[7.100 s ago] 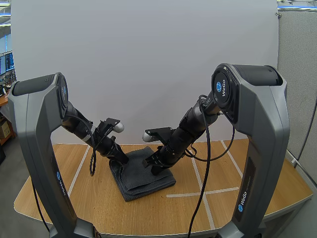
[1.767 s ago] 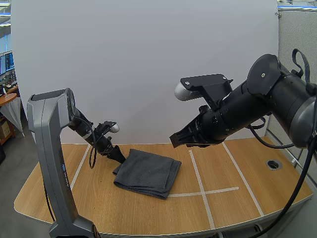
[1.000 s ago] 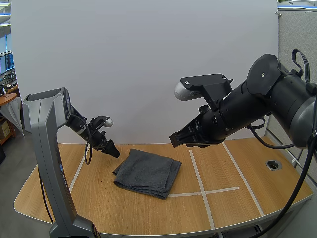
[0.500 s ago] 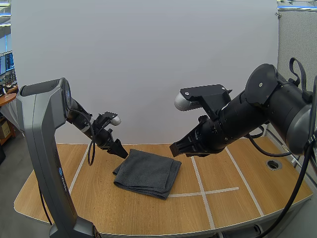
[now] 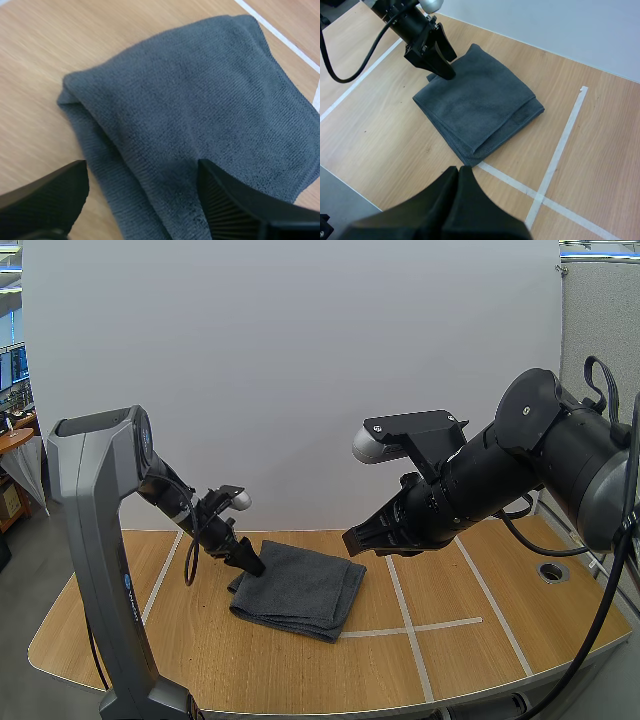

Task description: Fold the towel

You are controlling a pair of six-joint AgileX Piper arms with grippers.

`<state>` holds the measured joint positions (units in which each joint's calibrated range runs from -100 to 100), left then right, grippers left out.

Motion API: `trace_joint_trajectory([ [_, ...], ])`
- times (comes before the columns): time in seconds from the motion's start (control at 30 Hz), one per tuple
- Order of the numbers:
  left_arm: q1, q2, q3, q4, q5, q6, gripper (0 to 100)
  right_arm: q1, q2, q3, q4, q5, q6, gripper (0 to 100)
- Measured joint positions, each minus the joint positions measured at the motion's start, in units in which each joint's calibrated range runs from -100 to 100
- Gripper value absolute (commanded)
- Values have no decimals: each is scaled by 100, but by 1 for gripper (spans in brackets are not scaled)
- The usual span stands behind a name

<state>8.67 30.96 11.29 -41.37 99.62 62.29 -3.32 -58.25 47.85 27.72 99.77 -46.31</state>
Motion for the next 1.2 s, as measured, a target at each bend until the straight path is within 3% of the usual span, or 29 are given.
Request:
trace_joint_trajectory([
  [0.4,-14,221,-24,-218,-18,79,100,0,0,0,0,0,0,0],
  [0.57,-183,221,-24,-290,-18,93,100,0,0,0,0,0,0,0],
  [0.63,-228,221,-24,-299,-18,93,80,0,0,0,0,0,0,0],
  [0.73,-277,221,-24,-319,-38,93,31,0,0,0,0,0,0,0],
  [0.77,-277,221,-24,-319,-38,93,6,0,0,0,0,0,0,0],
  [0.8,-277,221,-24,-319,-38,93,0,0,0,0,0,0,0,0],
  [1.07,-277,221,-24,-319,-38,93,0,0,0,0,0,0,0,0],
  [1.2,-142,208,-28,-368,-17,93,0,0,0,0,0,0,0,0],
])
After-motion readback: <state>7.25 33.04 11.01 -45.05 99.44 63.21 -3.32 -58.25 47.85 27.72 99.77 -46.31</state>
